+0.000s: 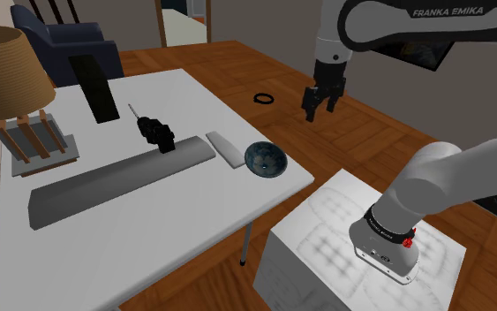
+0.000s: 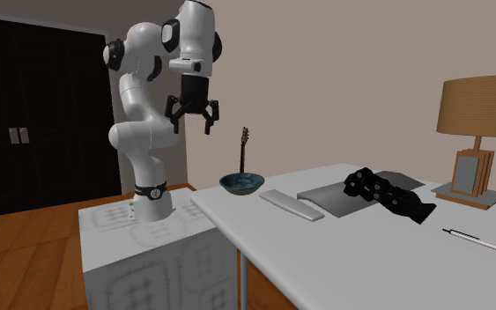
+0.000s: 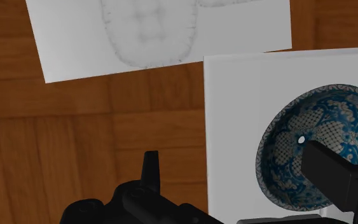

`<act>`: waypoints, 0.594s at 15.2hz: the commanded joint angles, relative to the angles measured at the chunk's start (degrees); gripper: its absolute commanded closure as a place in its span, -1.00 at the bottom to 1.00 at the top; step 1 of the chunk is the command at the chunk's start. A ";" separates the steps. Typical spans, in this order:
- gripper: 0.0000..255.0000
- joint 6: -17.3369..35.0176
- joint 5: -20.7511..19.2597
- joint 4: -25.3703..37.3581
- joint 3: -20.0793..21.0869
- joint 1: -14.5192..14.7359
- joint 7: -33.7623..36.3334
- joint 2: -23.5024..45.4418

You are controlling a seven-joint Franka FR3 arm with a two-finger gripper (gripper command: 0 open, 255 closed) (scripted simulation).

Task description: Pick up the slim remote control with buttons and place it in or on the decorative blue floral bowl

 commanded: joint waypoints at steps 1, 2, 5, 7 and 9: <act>-1.00 4.06 0.85 0.46 1.42 0.33 1.46 3.95; -1.00 5.76 1.17 0.80 2.06 0.47 2.11 5.74; -1.00 10.65 1.77 2.31 3.93 0.82 4.11 11.37; -1.00 13.70 1.91 3.69 5.17 0.96 5.47 15.29; -1.00 16.54 1.78 5.37 6.35 1.09 6.90 19.33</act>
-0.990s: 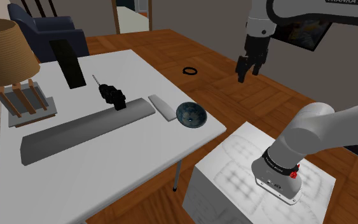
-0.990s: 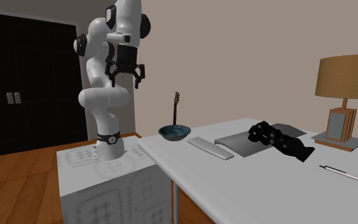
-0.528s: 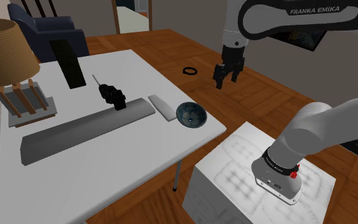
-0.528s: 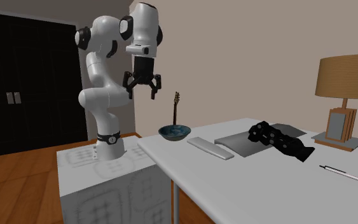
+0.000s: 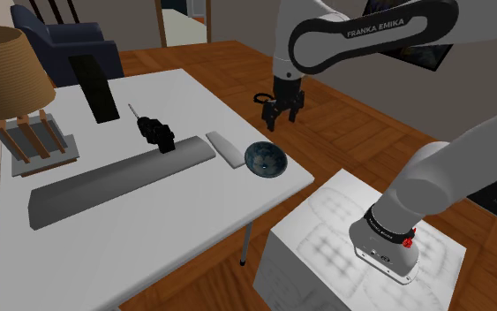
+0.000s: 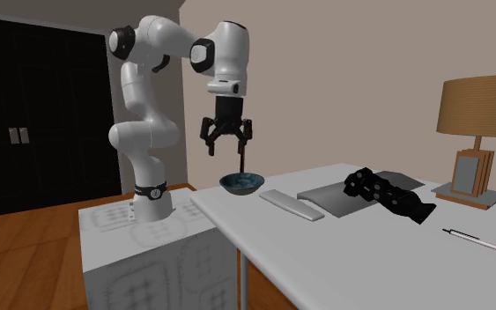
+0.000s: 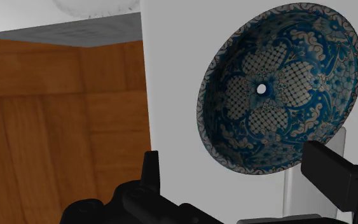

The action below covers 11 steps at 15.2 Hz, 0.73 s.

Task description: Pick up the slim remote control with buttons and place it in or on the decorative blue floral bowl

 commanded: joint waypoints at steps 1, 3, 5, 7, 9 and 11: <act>-1.00 3.30 -0.20 1.55 1.21 0.12 1.49 4.28; -1.00 5.80 -0.75 3.67 2.29 0.23 3.04 8.44; -1.00 8.04 -1.58 6.08 3.28 0.38 4.66 12.67; -1.00 10.00 -2.69 8.77 4.13 0.61 6.37 16.95; -1.00 11.67 -4.03 11.75 4.81 0.97 8.13 21.27; -1.00 13.04 -5.56 15.02 5.30 1.49 9.90 25.62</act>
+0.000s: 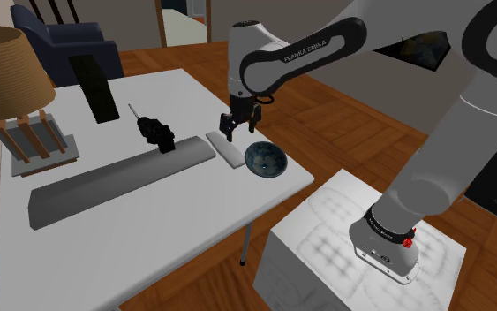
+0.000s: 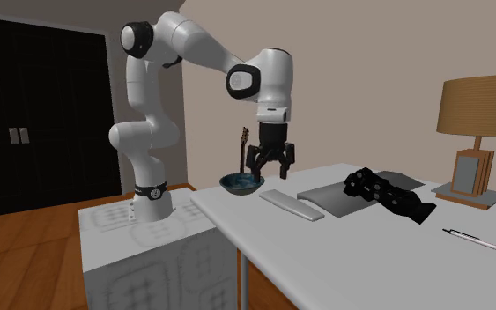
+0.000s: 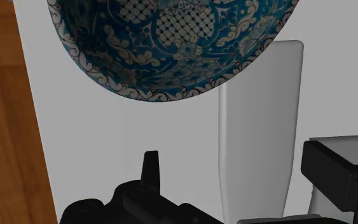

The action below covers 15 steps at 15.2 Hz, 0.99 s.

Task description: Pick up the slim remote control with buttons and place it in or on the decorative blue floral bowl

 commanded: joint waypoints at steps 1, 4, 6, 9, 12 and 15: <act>-1.00 1.03 -1.61 3.79 0.41 0.53 1.74 4.49; -1.00 2.14 -3.79 8.75 0.56 1.66 3.94 10.23; -1.00 3.51 -4.13 8.09 0.42 1.79 4.17 10.99; -1.00 5.55 -4.70 7.18 0.24 1.92 4.55 12.19; -1.00 7.28 -5.24 6.50 0.07 2.05 4.90 13.30; -1.00 7.28 -5.23 6.49 0.04 2.08 4.90 13.30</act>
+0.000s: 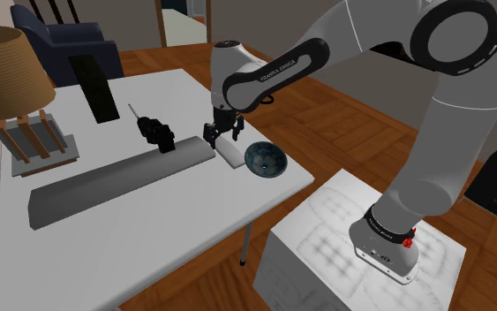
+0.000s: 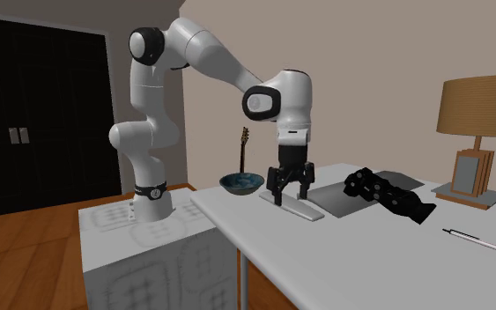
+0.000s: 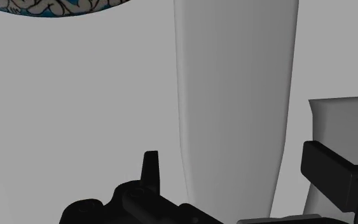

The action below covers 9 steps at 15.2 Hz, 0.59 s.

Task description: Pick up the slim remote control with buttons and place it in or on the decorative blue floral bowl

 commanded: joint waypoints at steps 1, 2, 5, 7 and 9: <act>-1.00 0.18 0.04 -0.43 0.20 0.27 0.09 0.83; -1.00 0.18 0.05 -0.43 0.18 0.29 0.09 0.83; 1.00 0.17 0.06 -0.43 0.16 0.30 0.08 0.82; 1.00 -0.23 0.12 -0.12 0.23 0.37 0.17 0.72; 1.00 -0.22 -0.02 0.22 0.18 0.43 0.25 1.11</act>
